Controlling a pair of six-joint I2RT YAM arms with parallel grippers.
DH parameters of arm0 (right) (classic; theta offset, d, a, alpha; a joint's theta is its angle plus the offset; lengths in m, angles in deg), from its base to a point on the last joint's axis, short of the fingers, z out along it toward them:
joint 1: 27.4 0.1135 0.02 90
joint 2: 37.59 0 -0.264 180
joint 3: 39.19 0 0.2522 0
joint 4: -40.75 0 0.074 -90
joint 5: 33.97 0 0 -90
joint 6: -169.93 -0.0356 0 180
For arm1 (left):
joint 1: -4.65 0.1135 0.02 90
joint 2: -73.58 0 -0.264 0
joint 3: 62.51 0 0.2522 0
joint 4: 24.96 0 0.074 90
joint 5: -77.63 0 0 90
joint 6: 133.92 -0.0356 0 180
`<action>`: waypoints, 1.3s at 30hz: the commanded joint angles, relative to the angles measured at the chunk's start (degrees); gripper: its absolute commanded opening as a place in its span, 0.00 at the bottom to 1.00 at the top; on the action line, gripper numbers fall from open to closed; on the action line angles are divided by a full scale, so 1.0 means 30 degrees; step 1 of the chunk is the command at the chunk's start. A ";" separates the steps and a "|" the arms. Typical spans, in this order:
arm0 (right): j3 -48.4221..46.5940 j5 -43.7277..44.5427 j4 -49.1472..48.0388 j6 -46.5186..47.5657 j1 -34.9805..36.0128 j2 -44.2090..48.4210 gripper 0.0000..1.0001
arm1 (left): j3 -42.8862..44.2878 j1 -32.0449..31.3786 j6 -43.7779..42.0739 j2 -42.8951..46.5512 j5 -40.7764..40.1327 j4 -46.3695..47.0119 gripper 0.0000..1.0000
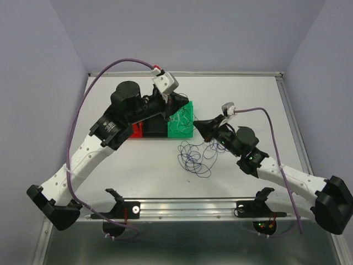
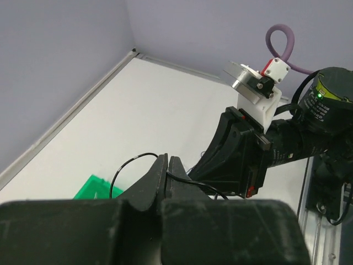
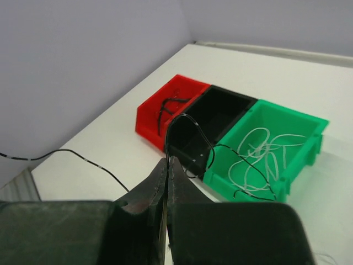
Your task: Untangle the cables
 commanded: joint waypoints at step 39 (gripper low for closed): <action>-2.5551 -0.5261 0.1106 -0.4254 0.1017 -2.6806 0.01 | -0.6316 1.3970 -0.3188 -0.2501 -0.0821 0.3389 0.00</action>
